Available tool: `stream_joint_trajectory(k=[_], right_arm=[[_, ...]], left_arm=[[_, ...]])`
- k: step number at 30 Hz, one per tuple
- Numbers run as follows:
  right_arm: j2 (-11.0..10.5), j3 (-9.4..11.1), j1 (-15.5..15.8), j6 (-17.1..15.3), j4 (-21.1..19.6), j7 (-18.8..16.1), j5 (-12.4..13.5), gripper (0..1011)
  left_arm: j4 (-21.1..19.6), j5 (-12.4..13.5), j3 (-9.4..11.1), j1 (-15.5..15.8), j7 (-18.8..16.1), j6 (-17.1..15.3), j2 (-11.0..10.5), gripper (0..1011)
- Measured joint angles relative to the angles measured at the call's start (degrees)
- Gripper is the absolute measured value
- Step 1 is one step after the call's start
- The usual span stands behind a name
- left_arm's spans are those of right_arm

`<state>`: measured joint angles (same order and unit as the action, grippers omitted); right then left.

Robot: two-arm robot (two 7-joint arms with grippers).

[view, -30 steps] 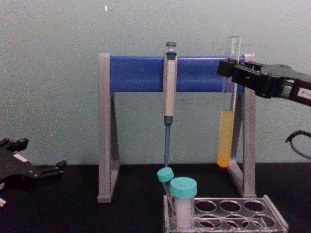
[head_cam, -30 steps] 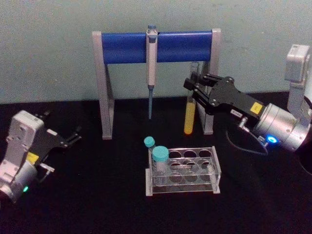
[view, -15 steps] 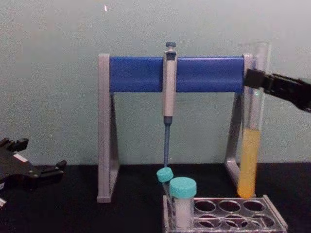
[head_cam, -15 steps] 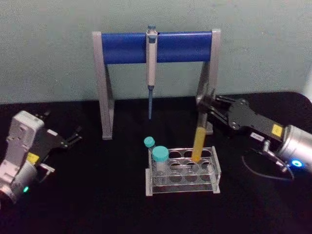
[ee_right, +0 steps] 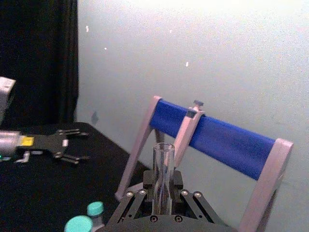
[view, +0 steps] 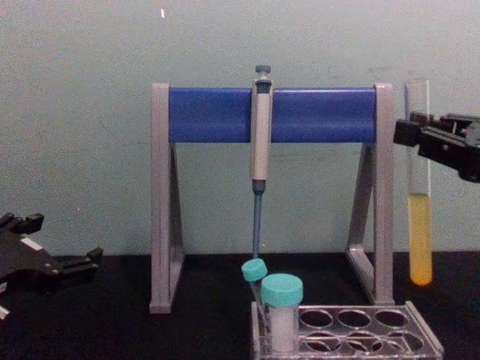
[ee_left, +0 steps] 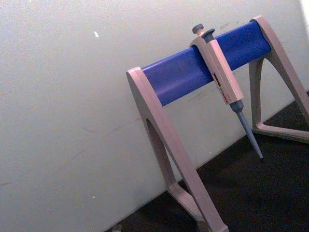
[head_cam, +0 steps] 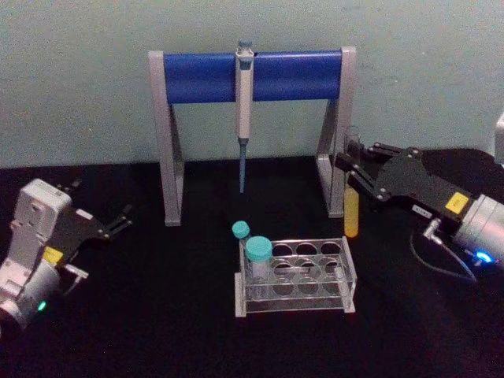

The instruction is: Pick up the test tube from the test tube rack, shake it, then place it back into the test tube rack.

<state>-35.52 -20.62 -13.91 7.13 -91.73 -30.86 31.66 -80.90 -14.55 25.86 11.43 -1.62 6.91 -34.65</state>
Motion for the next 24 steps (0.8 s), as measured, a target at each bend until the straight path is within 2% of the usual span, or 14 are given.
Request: stream_joint_trajectory(k=[3,4,9,10,12,15,16,19,24], right_arm=[[1.10,-0.10,-0.71,0.78,0.84,0.59,-1.14,234],[2.06,-0.18,-1.42,1.49,1.65,0.55,-1.57,234],[5.34,-0.56,-3.99,3.63,5.53,-2.35,-0.72,234],[5.34,-0.56,-3.99,3.63,5.53,-2.35,-0.72,234],[6.86,-0.79,-5.17,4.18,7.60,-5.16,1.07,234],[7.97,-1.22,-6.15,4.30,9.52,-8.48,3.46,234],[7.97,-1.22,-6.15,4.30,9.52,-8.48,3.46,234],[8.24,-2.12,-7.08,3.66,11.31,-12.97,6.53,234],[7.34,-2.66,-6.87,3.12,11.99,-15.56,8.83,234]], left_arm=[[0.00,0.00,0.00,0.00,0.00,0.00,0.00,1001],[0.00,0.00,0.00,0.00,0.00,0.00,0.00,1001],[0.00,0.00,0.00,0.00,0.00,0.00,0.00,1001],[0.00,0.00,0.00,0.00,0.00,0.00,0.00,1001],[0.00,0.00,0.00,0.00,0.00,0.00,0.00,1001],[0.00,0.00,0.00,0.00,0.00,0.00,0.00,1001],[0.00,0.00,0.00,0.00,0.00,0.00,0.00,1001],[0.00,0.00,0.00,0.00,0.00,0.00,0.00,1001],[0.00,0.00,0.00,0.00,0.00,0.00,0.00,1001]])
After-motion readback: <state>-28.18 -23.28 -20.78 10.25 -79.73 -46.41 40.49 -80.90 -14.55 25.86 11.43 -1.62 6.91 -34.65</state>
